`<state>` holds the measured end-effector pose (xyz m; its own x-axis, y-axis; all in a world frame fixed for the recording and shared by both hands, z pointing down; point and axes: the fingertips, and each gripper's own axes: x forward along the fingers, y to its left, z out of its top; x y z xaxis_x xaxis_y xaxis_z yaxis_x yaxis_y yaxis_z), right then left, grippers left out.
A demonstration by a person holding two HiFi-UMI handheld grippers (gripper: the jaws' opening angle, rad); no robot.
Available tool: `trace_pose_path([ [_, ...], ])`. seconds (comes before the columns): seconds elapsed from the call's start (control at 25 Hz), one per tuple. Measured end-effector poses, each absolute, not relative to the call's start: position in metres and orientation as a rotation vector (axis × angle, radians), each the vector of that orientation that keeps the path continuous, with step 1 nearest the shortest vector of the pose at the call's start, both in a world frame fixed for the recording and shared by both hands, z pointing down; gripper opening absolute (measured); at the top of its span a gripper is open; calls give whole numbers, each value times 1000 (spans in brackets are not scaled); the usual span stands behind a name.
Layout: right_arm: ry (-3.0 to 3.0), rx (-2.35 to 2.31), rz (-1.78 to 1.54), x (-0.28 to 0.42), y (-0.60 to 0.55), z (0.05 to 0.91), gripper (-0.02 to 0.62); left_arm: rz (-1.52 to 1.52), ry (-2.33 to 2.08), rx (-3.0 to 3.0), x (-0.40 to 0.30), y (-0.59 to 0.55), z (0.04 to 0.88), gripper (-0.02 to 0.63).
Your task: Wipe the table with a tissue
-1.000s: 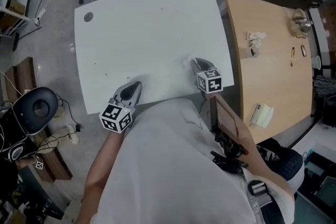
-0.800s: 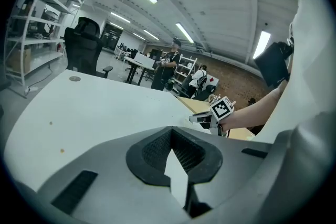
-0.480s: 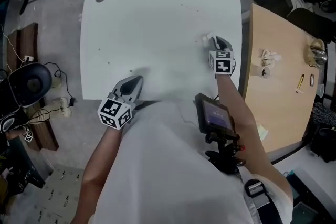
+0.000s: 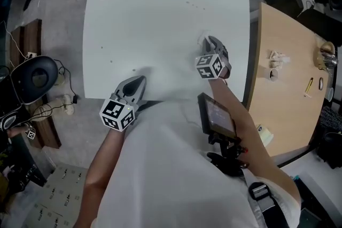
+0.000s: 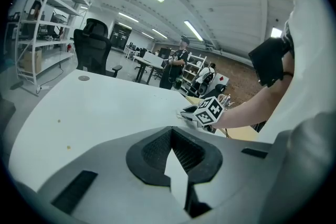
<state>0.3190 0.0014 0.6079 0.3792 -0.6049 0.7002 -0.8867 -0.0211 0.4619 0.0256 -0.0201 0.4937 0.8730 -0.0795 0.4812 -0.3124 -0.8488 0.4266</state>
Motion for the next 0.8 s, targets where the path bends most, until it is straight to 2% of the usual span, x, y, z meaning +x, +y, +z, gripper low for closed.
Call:
trace_pose_path([
  [0.36,-1516,1558,329,259,-2,611,52,622,-283,2555,26,-14,491,6],
  [0.64,-1987,1313,595,165,9,605,54,617,-298,2566,31,-16,486,6],
  [0.8,-2077,1340,628,149,14,592,54,612,-315,2563,33,-13,486,6],
])
